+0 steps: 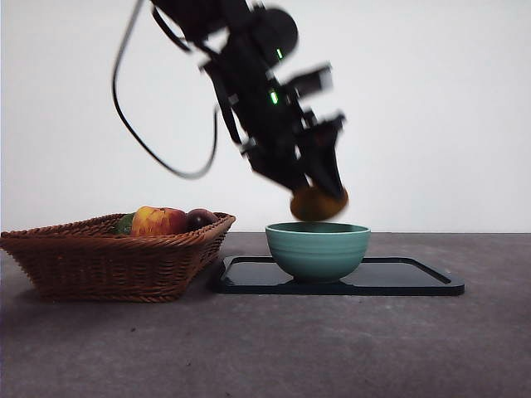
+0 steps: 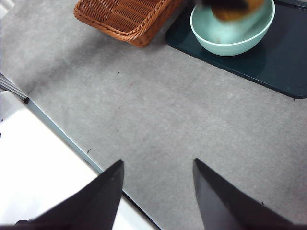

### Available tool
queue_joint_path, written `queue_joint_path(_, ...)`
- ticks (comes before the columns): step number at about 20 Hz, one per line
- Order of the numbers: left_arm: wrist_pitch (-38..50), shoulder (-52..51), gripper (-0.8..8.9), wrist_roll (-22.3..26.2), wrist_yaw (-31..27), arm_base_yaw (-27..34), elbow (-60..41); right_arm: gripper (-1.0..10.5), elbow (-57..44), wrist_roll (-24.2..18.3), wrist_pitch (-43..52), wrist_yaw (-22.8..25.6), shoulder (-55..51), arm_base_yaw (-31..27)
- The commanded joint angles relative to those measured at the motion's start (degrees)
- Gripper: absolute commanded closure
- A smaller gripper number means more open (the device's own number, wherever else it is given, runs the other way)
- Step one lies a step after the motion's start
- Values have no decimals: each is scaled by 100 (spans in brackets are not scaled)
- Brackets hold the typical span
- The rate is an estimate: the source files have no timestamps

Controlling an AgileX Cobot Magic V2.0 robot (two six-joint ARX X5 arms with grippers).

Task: Pick up the wifruite, put it on the bowl, pick up the plate, put it on desk

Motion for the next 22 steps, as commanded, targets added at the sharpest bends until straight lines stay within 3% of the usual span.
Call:
queue_joint_path(1, -39, -562, 669, -483, 42, 74, 232, 717, 46, -92, 59, 22, 13, 39)
queue_joint_path(8, -1032, -2614, 668, -1375, -2, 527, 232, 717, 46, -177, 61, 22, 13, 39)
queue_joint_path(15, -2376, -4070, 668, -1700, -1071, 979, 59, 717, 46, -221, 83, 22, 13, 39)
queue_joint_path(19, -1985, -4690, 668, -2186, -1305, 1169, -1257, 717, 46, -240, 107, 22, 13, 39)
queue_joint_path(22, -1235, -4889, 668, -2468, -1867, 1198, -2492, 717, 46, -238, 166, 20, 13, 39)
